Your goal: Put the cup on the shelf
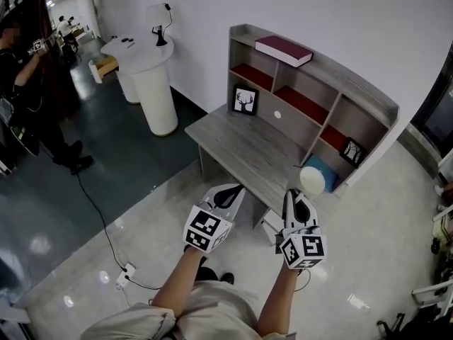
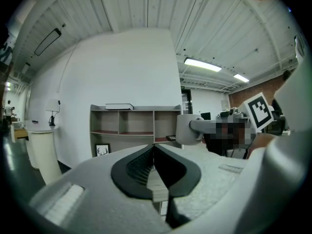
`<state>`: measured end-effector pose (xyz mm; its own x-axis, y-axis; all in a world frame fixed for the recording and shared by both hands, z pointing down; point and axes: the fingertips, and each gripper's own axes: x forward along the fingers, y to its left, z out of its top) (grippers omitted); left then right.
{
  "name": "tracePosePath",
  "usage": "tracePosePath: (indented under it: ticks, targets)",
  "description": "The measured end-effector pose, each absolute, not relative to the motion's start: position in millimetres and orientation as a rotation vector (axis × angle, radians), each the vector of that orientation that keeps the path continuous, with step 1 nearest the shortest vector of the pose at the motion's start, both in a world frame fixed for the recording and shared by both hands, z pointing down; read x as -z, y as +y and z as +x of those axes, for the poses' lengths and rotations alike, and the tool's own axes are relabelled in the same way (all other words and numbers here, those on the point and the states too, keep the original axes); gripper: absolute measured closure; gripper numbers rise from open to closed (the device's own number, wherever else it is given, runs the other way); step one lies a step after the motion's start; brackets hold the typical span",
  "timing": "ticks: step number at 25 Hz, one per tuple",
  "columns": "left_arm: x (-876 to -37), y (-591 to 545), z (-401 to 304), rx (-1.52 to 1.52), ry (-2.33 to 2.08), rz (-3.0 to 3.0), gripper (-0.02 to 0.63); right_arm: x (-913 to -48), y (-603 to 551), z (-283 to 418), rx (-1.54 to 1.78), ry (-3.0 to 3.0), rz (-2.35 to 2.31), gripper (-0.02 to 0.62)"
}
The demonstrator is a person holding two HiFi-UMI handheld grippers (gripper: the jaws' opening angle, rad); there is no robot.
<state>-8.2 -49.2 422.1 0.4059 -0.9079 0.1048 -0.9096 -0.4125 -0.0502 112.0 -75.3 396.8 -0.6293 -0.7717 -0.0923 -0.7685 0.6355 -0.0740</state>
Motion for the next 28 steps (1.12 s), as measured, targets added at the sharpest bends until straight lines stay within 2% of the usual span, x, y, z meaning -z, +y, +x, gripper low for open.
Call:
tracePosePath:
  ticks: [11,18,28]
  targets:
    - [-438,-84,-14,-0.199,-1.699,2.593,0.595,-412,-108,106,0.073,2.749,-1.276,0.58]
    - [-426,-132,-17,-0.16,-1.655,2.64,0.595,-401,-154,103,0.048,2.713,-1.323,0.58]
    - [-408,-235,-51,-0.088,-1.613,2.655,0.595,-393,-245,63,0.025,2.732,-1.361,0.58]
